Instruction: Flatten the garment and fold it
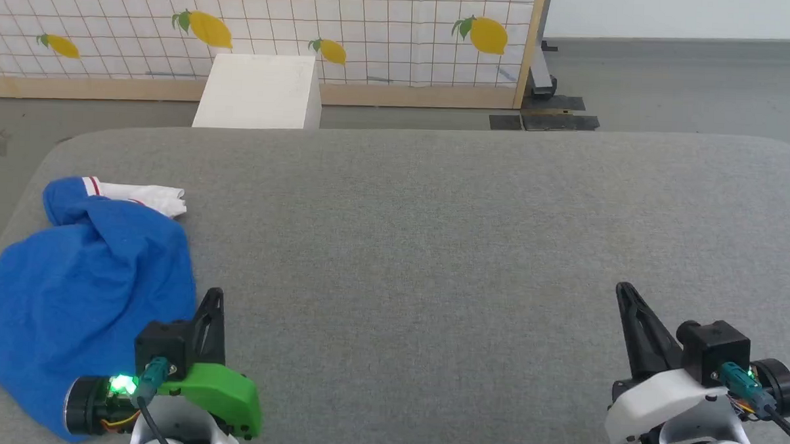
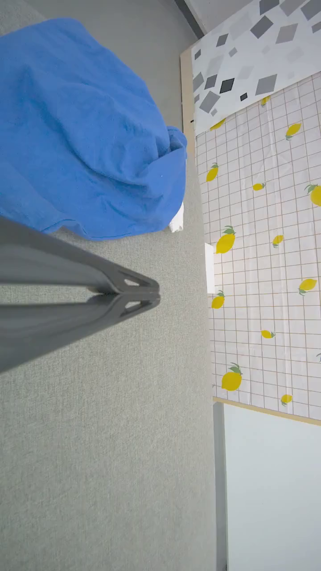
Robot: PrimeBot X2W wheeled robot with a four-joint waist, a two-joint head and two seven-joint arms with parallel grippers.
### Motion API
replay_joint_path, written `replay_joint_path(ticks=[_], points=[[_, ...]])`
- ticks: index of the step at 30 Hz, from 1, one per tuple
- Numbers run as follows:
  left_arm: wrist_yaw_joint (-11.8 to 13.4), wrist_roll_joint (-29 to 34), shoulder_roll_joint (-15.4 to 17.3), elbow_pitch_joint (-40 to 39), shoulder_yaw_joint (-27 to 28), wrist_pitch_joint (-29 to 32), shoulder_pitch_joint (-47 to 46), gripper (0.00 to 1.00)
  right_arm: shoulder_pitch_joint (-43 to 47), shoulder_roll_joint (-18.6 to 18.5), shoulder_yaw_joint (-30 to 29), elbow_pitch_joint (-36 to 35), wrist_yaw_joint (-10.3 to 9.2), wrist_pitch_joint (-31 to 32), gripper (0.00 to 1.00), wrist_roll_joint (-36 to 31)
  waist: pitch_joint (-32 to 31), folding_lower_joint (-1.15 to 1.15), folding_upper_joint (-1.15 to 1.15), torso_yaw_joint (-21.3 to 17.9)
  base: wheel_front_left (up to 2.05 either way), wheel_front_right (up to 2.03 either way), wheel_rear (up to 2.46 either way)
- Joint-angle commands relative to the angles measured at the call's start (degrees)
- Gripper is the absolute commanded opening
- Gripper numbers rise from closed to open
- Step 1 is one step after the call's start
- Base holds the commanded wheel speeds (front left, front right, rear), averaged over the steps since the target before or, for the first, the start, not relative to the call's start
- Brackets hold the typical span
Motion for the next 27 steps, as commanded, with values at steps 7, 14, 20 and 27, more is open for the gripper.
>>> replay_joint_path(ticks=[7, 14, 20, 27], points=[[0.41, 0.74, -0.25, -0.16, -0.04, 0.08, -0.91, 0.0, -0.95, 0.18, 0.12, 0.09, -0.09, -0.01, 0.0, -0.37, 0.0, 0.0, 0.69, 0.0, 0.0, 0.0, 0.0], [0.41, 0.74, -0.25, -0.16, -0.04, 0.08, -0.91, 0.0, -0.95, 0.18, 0.12, 0.09, -0.09, -0.01, 0.0, -0.37, 0.0, 0.0, 0.69, 0.0, 0.0, 0.0, 0.0], [0.41, 0.74, -0.25, -0.16, -0.04, 0.08, -0.91, 0.0, -0.95, 0.18, 0.12, 0.09, -0.09, -0.01, 0.0, -0.37, 0.0, 0.0, 0.69, 0.0, 0.0, 0.0, 0.0], [0.41, 0.74, -0.25, -0.16, -0.04, 0.08, -0.91, 0.0, -0.95, 0.18, 0.12, 0.09, -0.09, -0.01, 0.0, -0.37, 0.0, 0.0, 0.69, 0.0, 0.0, 0.0, 0.0]])
